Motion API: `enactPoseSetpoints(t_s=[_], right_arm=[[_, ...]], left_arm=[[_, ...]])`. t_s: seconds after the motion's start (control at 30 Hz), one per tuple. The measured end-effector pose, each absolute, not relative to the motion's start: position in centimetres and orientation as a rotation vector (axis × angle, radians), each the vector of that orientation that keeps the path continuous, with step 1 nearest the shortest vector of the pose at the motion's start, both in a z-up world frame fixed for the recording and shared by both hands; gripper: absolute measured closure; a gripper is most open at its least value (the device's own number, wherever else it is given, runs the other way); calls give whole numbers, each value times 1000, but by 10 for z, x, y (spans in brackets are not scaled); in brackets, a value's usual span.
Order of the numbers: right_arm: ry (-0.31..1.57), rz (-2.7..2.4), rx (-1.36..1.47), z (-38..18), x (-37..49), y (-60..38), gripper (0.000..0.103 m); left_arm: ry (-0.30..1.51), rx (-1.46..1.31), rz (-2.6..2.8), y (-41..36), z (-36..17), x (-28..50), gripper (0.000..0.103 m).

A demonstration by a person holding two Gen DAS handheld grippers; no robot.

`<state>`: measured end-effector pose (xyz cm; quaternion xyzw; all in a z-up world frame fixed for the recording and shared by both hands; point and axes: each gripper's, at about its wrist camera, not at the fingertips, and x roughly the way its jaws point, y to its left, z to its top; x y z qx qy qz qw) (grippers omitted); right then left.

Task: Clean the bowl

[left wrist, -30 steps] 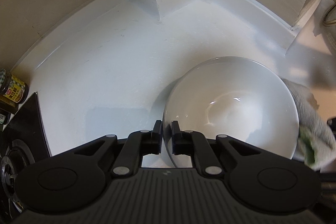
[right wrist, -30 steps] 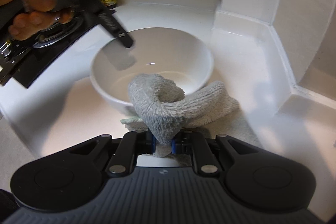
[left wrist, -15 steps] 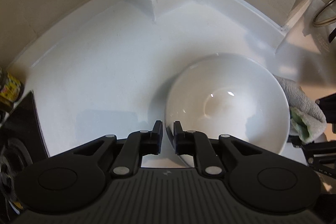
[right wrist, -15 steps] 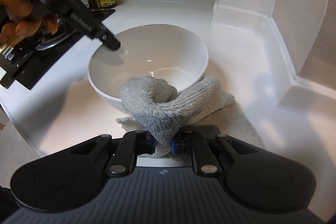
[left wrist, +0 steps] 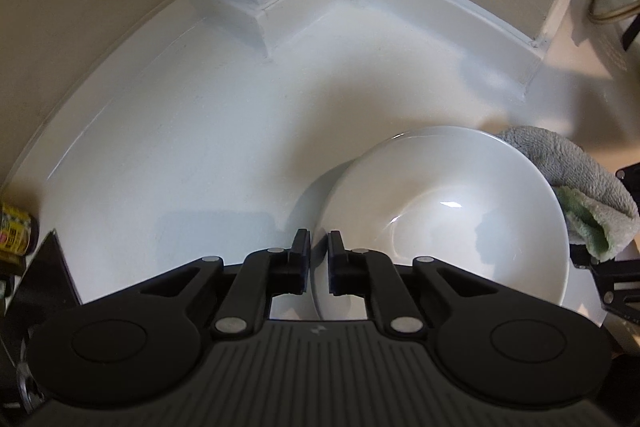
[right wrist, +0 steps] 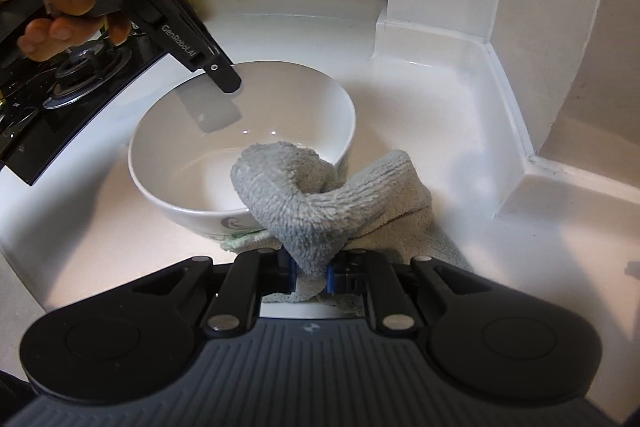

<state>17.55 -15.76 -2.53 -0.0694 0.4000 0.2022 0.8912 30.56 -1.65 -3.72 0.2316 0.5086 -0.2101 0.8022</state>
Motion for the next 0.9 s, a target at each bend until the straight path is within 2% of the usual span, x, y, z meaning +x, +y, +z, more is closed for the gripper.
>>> enactPoseSetpoints(t_s=[0.37,0.6,0.9], right_arm=[[819,558,-264,-19,138,-112,92],[840,545,-216,-22,147,-128,92],[838,545,-208,-26,152,-131,92]], left_arm=[[1091,393,-326,3,-32,283,98],[1099,381,-387,9,-25,282,95],[1069,590,-535,-18,-23,317,94]])
